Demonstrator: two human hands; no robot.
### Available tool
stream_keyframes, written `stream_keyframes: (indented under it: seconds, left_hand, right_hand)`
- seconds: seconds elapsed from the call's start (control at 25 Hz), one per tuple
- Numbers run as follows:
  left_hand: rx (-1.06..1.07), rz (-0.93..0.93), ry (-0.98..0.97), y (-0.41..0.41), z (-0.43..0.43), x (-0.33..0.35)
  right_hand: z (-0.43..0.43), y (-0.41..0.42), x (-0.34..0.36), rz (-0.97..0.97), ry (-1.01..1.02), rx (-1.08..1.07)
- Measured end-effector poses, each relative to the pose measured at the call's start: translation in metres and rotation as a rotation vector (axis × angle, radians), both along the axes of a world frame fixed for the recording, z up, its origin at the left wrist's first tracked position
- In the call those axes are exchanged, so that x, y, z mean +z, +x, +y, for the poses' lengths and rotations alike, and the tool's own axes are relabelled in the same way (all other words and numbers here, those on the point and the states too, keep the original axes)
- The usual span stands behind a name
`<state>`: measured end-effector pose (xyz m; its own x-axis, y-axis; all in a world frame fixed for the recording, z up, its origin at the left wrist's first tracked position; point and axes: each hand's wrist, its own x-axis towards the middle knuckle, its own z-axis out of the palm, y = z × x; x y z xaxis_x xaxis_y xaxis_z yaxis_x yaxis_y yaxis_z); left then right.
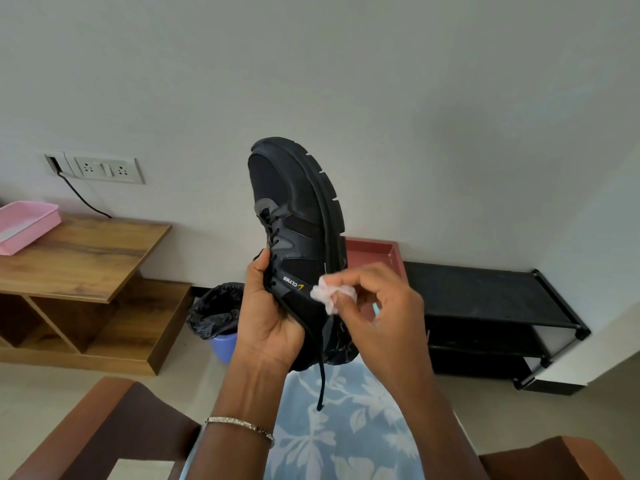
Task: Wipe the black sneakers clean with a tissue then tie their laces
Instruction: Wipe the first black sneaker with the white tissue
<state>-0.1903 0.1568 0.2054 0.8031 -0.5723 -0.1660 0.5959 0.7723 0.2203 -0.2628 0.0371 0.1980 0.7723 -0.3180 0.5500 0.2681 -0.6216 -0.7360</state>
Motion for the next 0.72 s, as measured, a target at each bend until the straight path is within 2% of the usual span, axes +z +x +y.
stream_keyframes:
  seconds: [0.08, 0.16, 0.32, 0.44, 0.64, 0.72]
  left_hand:
    - [0.037, 0.008, -0.012, 0.003, 0.001, -0.002]
    - [0.032, 0.004, -0.024, 0.004, -0.002, -0.002]
    - [0.014, 0.0, 0.0, -0.002, -0.008, 0.001]
    - [0.041, 0.032, -0.005, -0.002, -0.004, -0.002]
    - [0.016, 0.014, -0.034, 0.002, 0.0, -0.001]
    - [-0.031, 0.018, -0.048, 0.003, -0.003, -0.002]
  right_hand:
    - [-0.009, -0.011, 0.002, 0.197, -0.005, 0.086]
    - [-0.019, -0.008, 0.013, 0.276, -0.008, 0.108]
    - [-0.027, 0.016, 0.04, 0.047, -0.002, -0.054]
    - [-0.028, 0.019, 0.041, 0.028, -0.009, 0.003]
    - [-0.04, -0.012, 0.031, 0.436, -0.103, 0.17]
    - [-0.044, -0.013, 0.035, 0.443, -0.022, 0.173]
